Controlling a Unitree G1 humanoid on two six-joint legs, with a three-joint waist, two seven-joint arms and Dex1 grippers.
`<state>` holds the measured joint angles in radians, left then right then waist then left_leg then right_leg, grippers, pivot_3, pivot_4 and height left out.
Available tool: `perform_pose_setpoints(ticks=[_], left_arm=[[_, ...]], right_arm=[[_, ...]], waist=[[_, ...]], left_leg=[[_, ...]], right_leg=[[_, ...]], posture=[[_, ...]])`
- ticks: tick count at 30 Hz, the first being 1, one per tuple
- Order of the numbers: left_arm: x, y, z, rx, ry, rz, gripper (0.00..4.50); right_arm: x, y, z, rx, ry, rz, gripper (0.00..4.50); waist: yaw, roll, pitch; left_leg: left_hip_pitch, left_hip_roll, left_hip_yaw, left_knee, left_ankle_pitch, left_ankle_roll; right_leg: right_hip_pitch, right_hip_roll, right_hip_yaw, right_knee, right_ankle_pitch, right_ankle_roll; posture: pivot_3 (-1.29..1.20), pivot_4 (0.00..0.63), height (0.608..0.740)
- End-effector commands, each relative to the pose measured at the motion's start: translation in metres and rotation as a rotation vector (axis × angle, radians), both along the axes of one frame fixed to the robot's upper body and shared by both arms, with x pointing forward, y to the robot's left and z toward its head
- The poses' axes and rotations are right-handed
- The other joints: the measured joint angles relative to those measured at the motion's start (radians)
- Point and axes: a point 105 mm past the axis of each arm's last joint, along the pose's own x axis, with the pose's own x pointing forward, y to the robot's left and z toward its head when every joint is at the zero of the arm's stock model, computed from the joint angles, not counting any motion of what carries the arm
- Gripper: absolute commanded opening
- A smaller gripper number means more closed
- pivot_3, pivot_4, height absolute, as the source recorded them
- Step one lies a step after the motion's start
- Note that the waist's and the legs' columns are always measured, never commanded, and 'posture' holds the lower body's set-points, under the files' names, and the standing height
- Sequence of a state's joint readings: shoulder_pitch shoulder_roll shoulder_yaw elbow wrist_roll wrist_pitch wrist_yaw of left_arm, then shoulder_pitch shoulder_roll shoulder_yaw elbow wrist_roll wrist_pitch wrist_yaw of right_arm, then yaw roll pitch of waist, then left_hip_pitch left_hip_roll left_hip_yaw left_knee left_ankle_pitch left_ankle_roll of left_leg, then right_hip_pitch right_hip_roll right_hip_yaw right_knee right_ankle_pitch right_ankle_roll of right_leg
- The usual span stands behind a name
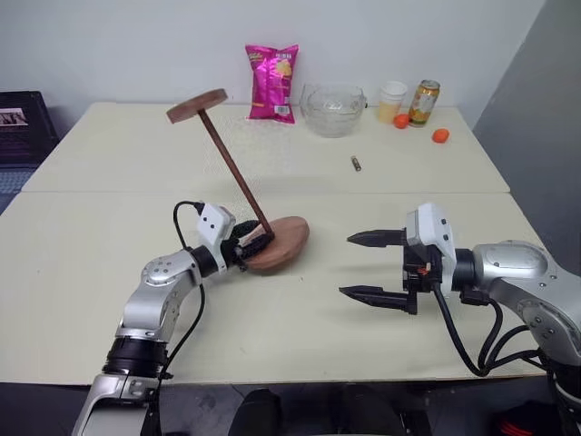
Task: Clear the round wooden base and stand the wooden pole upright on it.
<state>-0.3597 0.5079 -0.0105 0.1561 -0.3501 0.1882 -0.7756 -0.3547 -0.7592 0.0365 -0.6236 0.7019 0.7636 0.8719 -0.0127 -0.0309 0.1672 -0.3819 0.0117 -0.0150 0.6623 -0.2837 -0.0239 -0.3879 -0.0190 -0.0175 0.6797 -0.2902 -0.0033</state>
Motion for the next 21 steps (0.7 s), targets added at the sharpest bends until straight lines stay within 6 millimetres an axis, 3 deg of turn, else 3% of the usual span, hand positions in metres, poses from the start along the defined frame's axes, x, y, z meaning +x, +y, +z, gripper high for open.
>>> perform_pose_setpoints(ticks=[1, 7, 21], left_arm=[[0.001, 0.003, 0.009, 0.036, -0.066, -0.003, 3.41], [-0.003, -0.004, 0.014, 0.063, -0.099, -0.046, 4.47], [-0.011, -0.01, 0.02, 0.091, -0.1, -0.092, 4.47]], right_arm=[[-0.004, 0.001, 0.013, 0.032, -0.055, 0.021, 4.5], [-0.004, 0.001, 0.012, 0.029, -0.055, 0.023, 4.5], [-0.003, 0.0, 0.011, 0.022, -0.053, 0.028, 4.5]], waist=[[0.002, 0.0, 0.0], [0.009, -0.001, 0.003], [0.01, -0.002, 0.004]], left_leg=[[0.0, 0.0, 0.0, 0.0, 0.0, 0.0], [-0.001, 0.0, 0.0, -0.001, 0.0, 0.0], [-0.001, 0.0, 0.0, 0.0, 0.0, 0.0]], right_leg=[[0.0, 0.0, 0.0, -0.001, 0.0, 0.0], [0.0, 0.0, 0.0, -0.002, 0.0, 0.0], [0.0, 0.0, -0.001, -0.002, 0.0, 0.0]], posture=[[0.0, 0.15, 0.74], [0.0, 0.15, 0.74], [0.0, 0.15, 0.74]])
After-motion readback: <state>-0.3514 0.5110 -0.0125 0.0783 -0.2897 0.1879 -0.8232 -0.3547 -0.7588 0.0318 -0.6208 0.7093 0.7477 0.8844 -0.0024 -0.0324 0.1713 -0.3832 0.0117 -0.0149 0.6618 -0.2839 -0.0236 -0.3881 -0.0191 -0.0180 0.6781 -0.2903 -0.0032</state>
